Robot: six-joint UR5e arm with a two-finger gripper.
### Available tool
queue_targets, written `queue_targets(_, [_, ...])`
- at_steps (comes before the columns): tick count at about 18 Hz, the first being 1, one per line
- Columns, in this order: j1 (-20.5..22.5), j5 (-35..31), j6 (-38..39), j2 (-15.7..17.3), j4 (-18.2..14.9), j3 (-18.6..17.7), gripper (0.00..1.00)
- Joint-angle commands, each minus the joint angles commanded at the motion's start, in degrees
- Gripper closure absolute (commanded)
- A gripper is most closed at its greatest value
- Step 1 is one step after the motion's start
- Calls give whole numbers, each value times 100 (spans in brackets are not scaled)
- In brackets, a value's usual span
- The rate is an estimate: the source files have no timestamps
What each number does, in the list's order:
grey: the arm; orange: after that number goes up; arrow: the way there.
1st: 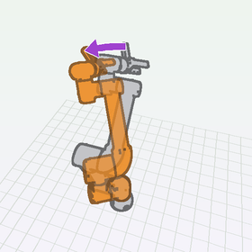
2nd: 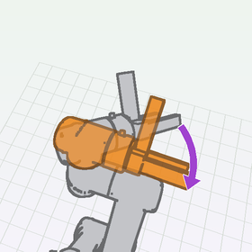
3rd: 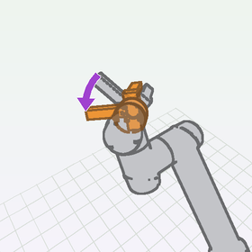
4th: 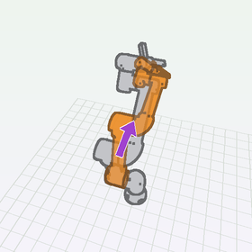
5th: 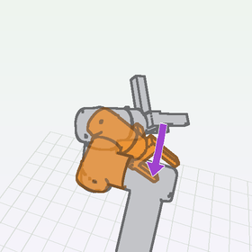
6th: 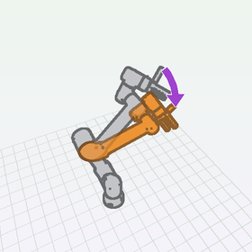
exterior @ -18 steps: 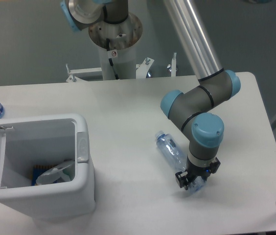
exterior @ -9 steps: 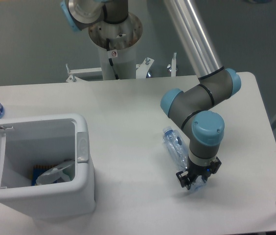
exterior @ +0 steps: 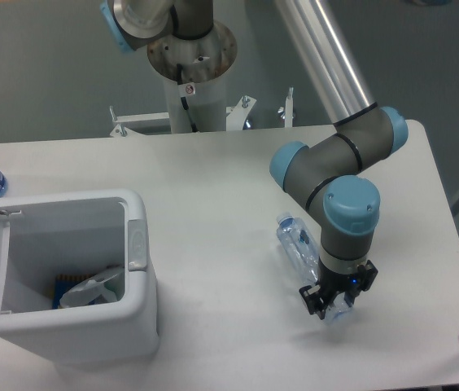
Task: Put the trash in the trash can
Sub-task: 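Lift the bottle and carry it over the trash bin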
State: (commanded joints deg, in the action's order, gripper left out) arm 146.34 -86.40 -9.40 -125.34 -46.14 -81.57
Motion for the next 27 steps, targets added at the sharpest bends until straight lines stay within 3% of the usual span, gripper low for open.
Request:
queue_targets(5, [35, 456, 61, 202, 9, 281, 37])
queue_targets(12, [272, 1757, 369, 694, 9, 607, 41])
queue_targets(19, [466, 2451, 404, 1134, 9, 817, 41])
queue_targets(27, [361, 2971, 809, 1494, 18, 1205, 41])
